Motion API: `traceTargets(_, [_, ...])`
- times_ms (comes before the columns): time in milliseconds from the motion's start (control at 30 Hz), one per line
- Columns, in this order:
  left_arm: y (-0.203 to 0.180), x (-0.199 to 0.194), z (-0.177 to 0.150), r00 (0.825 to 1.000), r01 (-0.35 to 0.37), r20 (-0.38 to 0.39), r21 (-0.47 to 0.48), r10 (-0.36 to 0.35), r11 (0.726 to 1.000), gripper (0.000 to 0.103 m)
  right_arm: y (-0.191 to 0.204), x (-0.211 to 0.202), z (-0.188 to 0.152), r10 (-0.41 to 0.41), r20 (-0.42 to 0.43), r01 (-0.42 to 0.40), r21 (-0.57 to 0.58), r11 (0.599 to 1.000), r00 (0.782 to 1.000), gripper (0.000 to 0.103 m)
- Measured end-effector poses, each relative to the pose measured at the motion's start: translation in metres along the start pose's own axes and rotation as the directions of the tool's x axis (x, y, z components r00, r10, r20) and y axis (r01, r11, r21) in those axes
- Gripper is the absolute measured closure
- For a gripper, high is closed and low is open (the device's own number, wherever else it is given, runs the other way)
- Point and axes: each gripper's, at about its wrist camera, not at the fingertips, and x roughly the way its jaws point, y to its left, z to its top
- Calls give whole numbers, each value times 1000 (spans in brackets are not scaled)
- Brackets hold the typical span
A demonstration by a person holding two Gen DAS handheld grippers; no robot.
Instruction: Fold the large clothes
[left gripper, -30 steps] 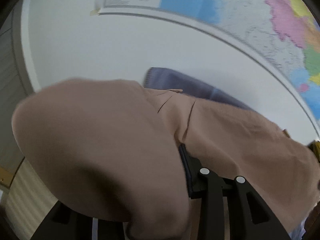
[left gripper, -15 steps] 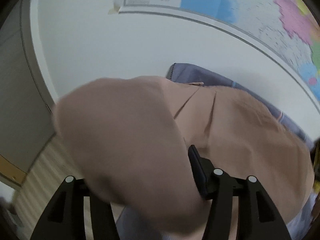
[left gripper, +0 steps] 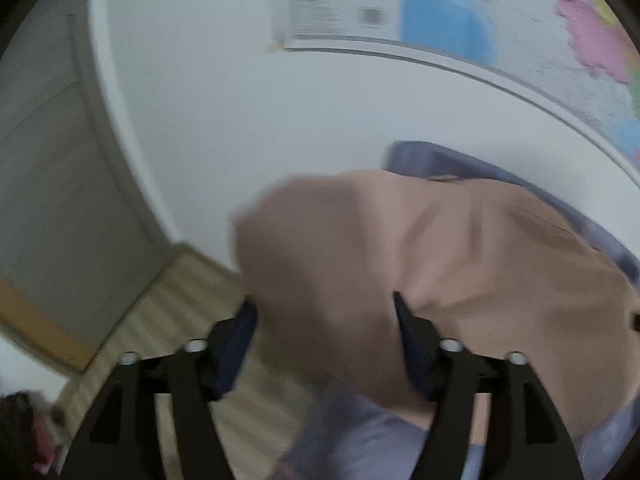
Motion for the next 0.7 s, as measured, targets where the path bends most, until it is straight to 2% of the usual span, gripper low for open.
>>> traceTargets(33, [1, -3, 1, 999, -49, 14, -2, 49, 999, 34, 0, -2, -1, -21, -1, 21, -12, 1000, 1000, 88])
traceTargets(67, [3, -8, 1, 997, -63, 34, -3, 63, 998, 34, 3, -5, -1, -41, 4, 41, -24, 999, 999, 79])
traceTargets(133, [4, -23, 1, 995, -49, 86, -16, 50, 999, 34, 13, -15, 2, -89, 39, 91, -50, 995, 995, 72])
traceTargets(267, [-14, -38, -1, 991, 73, 110, 48, -78, 996, 34, 40, -33, 8, -147, 145, 165, -122, 979, 979, 68])
traceTargets(300, [-21, -38, -1, 988, 110, 105, 64, -116, 992, 34, 48, -34, 10, -135, 156, 158, -151, 976, 979, 68])
traceTargets(333, [-31, -38, -3, 982, 154, 98, 87, -163, 984, 34, 59, -30, 12, -113, 148, 139, -183, 973, 983, 67])
traceTargets(433, [-59, -27, -9, 975, 204, 62, 125, -213, 971, 34, 87, -6, 18, -97, 122, 126, -256, 958, 988, 63])
traceTargets(533, [-81, -10, -14, 970, 241, 8, 143, -245, 960, 34, 97, 31, 27, -78, 60, 90, -250, 964, 995, 63])
traceTargets(600, [-89, -1, -20, 973, 227, -10, 154, -229, 962, 34, 97, 56, 31, -109, 31, 113, -245, 963, 994, 63])
traceTargets(700, [-97, 17, -29, 981, 194, -51, 177, -188, 965, 32, 90, 93, 29, -170, -68, 148, -250, 957, 983, 60])
